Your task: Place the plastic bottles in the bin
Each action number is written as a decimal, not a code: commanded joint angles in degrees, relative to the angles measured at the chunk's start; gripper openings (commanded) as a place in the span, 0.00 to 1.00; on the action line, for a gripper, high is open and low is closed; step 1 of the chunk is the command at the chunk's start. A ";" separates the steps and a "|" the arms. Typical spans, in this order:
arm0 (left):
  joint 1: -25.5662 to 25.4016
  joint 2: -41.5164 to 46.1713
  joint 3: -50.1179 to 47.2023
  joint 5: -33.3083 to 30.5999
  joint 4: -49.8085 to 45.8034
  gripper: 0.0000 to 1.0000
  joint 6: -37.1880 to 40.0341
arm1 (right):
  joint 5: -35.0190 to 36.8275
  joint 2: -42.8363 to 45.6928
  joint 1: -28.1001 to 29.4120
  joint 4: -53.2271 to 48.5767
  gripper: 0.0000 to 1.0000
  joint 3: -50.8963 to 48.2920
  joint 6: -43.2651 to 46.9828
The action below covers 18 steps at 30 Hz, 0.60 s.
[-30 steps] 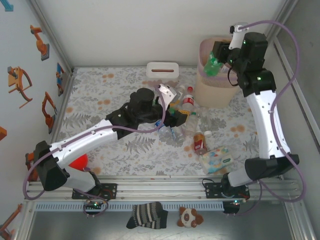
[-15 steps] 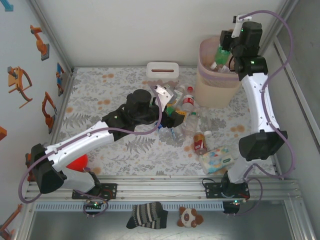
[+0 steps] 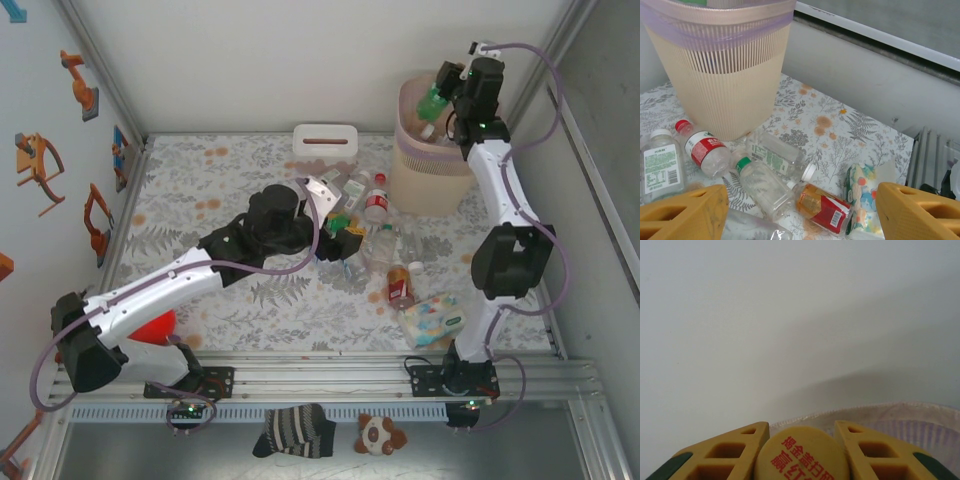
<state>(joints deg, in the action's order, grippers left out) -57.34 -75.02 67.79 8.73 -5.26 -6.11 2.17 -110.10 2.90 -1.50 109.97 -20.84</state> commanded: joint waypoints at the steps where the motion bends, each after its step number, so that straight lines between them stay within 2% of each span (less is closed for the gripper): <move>1: -0.14 2.26 -0.90 -1.16 -1.13 0.77 0.19 | 0.69 -1.77 -0.36 6.01 0.27 0.06 -5.48; 11: -0.14 3.72 -1.69 -3.10 -3.14 0.77 1.38 | -2.70 -8.07 -0.52 3.42 0.26 -0.02 -8.57; 18: -0.14 3.99 -1.87 -3.66 -4.12 0.77 1.71 | -3.38 -13.18 -1.08 -3.77 0.26 3.23 -8.11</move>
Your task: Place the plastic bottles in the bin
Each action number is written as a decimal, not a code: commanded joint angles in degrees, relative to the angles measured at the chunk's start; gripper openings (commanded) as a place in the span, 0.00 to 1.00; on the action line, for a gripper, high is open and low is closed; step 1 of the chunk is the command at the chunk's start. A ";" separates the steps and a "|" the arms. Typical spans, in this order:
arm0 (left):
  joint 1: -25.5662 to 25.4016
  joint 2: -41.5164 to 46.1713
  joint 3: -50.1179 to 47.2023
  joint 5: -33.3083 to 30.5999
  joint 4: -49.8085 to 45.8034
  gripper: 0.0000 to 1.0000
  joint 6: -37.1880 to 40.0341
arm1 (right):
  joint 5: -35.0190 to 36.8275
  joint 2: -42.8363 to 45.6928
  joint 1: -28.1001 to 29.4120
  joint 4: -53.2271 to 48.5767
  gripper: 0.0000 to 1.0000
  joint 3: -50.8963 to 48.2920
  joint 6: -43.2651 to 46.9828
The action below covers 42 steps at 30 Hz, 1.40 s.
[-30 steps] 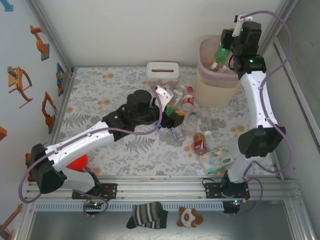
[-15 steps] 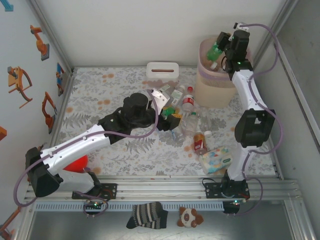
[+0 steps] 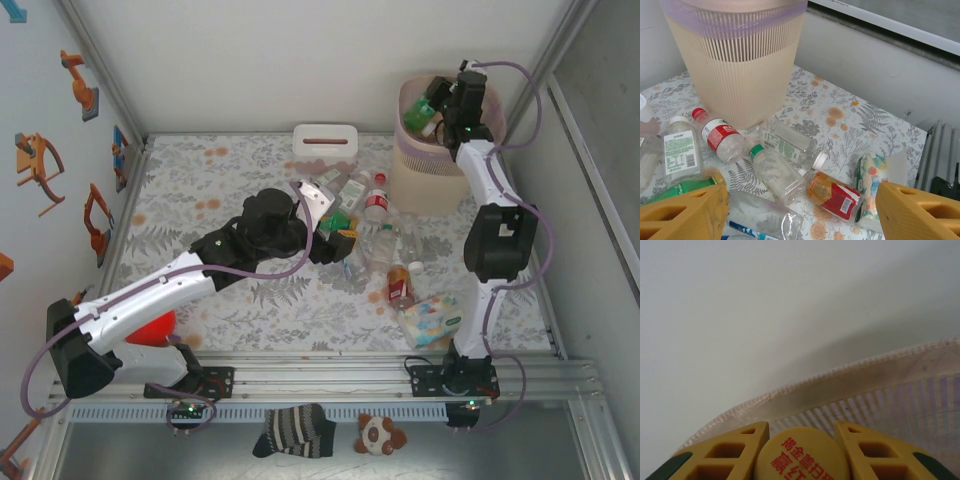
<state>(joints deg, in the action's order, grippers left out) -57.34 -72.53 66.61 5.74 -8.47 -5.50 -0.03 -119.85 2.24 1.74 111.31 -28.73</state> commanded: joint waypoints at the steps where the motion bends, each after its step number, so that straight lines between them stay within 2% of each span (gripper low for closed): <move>1: -0.14 1.57 -0.73 -0.77 -1.00 0.77 1.17 | -1.43 -4.17 -0.47 -7.92 0.27 2.50 -0.19; 11: -0.05 1.43 -1.13 -1.02 -0.74 0.77 1.10 | -0.22 -7.11 -1.18 -14.89 0.29 5.87 0.12; 13: -0.03 1.20 -1.04 -0.94 -0.68 0.77 1.12 | 0.73 -6.82 -1.23 -16.53 0.33 7.06 0.74; 18: 0.12 0.56 -0.78 -0.61 -0.50 0.77 1.19 | 4.15 -4.64 -1.27 -19.72 0.53 9.57 3.96; 26: 0.48 -1.01 -0.10 0.57 0.19 0.77 0.96 | 8.56 0.17 -1.25 -23.45 0.66 12.53 11.02; 38: 0.83 -3.93 1.61 2.33 0.64 0.77 0.62 | 11.60 7.76 -1.19 -25.14 0.68 10.33 18.30; 42: 0.87 -4.52 1.99 2.59 0.84 0.77 0.42 | 7.21 7.72 -1.19 -25.33 0.59 10.16 18.83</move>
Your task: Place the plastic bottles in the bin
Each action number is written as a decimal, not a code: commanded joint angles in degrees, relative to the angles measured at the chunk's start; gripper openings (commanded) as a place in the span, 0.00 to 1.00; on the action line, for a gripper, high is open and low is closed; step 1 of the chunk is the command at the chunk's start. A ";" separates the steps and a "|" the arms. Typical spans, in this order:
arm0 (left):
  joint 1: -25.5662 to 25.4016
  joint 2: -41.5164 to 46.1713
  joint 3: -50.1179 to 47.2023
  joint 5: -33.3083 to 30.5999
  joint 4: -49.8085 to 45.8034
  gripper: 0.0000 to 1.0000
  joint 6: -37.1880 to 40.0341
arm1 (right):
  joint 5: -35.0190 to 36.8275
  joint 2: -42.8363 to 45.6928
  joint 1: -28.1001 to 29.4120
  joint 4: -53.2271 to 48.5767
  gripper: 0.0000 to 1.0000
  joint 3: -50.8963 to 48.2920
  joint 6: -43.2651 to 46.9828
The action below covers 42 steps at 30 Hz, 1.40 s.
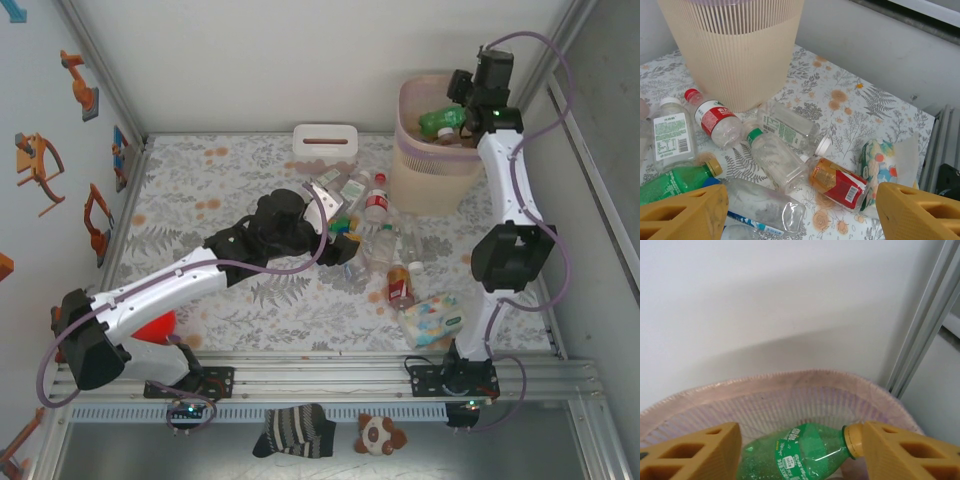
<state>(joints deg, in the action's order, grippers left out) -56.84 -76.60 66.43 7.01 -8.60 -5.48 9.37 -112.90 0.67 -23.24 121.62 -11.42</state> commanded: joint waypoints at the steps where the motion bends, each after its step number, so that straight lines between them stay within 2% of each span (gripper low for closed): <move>1: 0.41 -0.49 2.30 1.50 0.87 0.77 0.37 | -3.26 0.13 0.32 -0.76 0.55 0.29 1.51; 5: 0.41 -0.53 2.33 1.43 0.67 0.77 0.25 | -7.28 -4.35 0.04 -4.20 0.45 5.26 1.40; 11: 0.48 0.03 1.89 1.04 0.83 0.77 0.20 | -8.22 -13.40 -0.40 -10.02 0.42 13.64 1.05; 21: 0.68 -0.17 1.94 1.25 0.35 0.77 0.46 | -7.57 -18.83 -0.84 -14.92 0.40 11.18 0.58; 29: 0.84 -0.66 2.39 1.78 -0.04 0.77 0.56 | -9.18 -15.69 -0.83 -15.69 0.40 11.15 -0.30; 35: 0.89 -0.97 2.10 1.50 -0.02 0.77 0.57 | -9.79 -10.14 -0.84 -16.09 0.41 11.46 -0.45; 42: 1.11 -1.54 1.99 1.35 0.08 0.77 0.61 | -11.51 -2.39 -0.88 -16.61 0.42 6.94 -0.29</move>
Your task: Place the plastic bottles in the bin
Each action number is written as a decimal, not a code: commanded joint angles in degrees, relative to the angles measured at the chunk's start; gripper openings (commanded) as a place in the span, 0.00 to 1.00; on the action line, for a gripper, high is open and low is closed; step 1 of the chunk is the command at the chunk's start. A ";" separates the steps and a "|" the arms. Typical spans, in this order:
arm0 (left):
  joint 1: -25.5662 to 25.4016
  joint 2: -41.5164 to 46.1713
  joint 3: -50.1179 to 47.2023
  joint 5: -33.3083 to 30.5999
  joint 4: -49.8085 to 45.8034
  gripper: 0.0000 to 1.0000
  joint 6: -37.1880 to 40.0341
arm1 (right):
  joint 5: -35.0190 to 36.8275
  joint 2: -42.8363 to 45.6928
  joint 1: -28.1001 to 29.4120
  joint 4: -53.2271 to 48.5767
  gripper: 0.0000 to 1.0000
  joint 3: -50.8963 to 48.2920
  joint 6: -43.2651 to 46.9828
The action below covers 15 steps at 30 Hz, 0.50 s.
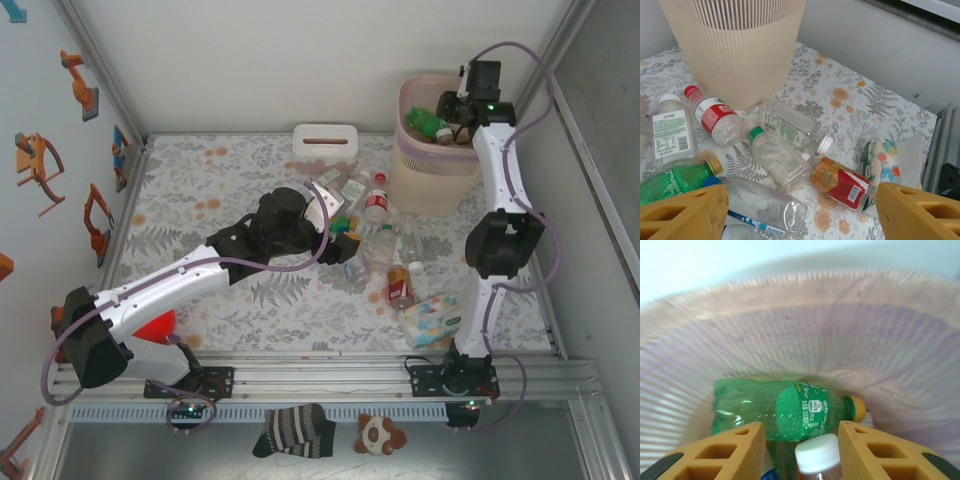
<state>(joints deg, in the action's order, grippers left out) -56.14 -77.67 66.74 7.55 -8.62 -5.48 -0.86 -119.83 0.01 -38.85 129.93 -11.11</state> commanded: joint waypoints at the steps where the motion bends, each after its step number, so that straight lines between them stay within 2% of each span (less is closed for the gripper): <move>1: 0.42 -0.62 1.64 0.73 0.07 0.77 0.55 | -1.50 5.68 -0.19 -1.32 0.43 -2.16 -0.59; 15: 1.08 -2.23 0.84 -0.99 1.39 0.77 -1.47 | -2.84 25.31 -0.01 -7.44 0.43 -20.57 -1.29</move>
<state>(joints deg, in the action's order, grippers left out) -55.40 -79.46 66.74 7.07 -8.56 -5.78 -3.49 -98.96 0.01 -43.31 111.50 -11.46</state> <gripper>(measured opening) 0.772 0.428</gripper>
